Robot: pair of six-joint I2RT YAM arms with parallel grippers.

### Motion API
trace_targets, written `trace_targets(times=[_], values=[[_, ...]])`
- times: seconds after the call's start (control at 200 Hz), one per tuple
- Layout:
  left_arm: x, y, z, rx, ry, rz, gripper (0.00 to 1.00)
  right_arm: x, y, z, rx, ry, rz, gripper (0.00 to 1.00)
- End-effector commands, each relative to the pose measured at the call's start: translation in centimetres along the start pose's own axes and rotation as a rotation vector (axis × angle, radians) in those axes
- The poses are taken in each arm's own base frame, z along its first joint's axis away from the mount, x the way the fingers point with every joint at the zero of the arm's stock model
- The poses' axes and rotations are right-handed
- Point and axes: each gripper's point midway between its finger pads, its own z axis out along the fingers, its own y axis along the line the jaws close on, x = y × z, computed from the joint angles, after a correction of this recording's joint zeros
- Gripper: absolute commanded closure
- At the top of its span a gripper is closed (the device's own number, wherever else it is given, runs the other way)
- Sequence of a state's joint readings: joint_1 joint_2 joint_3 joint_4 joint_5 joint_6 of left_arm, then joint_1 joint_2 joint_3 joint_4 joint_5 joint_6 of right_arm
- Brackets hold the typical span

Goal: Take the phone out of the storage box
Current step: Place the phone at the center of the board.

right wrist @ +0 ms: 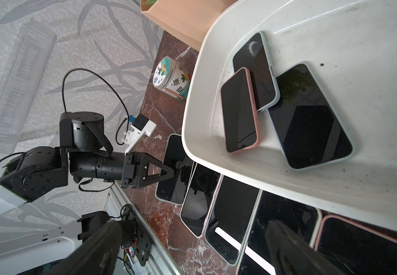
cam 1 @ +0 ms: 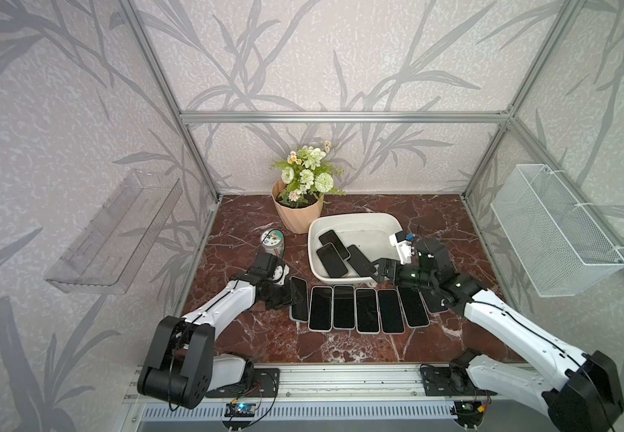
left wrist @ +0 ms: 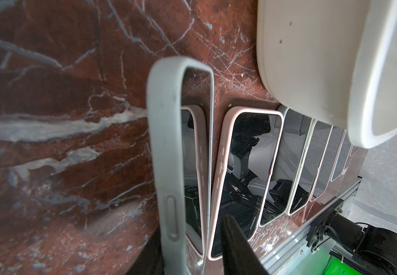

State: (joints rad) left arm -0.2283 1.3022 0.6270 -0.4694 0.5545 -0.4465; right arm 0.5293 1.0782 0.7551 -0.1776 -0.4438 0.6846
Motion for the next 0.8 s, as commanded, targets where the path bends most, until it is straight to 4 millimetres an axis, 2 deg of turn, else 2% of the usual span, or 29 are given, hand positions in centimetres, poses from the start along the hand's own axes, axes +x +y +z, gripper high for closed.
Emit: trace_targets(times=[0.0,0.31,0.43,0.6,0.8], values=[[0.2,0.0,-0.4,-0.011,-0.009,0.012,0.56,0.8,-1.2,0.4,0.043,0.033,0.004,0.01],[-0.7,0.3,-1.9,-0.062,-0.092,0.039,0.48,1.0,-2.2,0.8,0.117,0.069,-0.046,0.01],[-1.3,0.3,-2.6,-0.073,-0.136,0.049,0.40,0.7,-2.7,1.4,0.155,0.096,-0.069,0.01],[-1.8,0.2,-3.2,-0.074,-0.179,0.054,0.33,-1.0,-2.2,2.7,0.201,0.114,-0.129,0.01],[-2.6,-1.2,-4.2,-0.009,-0.256,0.058,0.31,-3.2,-1.9,6.0,0.262,0.186,-0.209,0.01]])
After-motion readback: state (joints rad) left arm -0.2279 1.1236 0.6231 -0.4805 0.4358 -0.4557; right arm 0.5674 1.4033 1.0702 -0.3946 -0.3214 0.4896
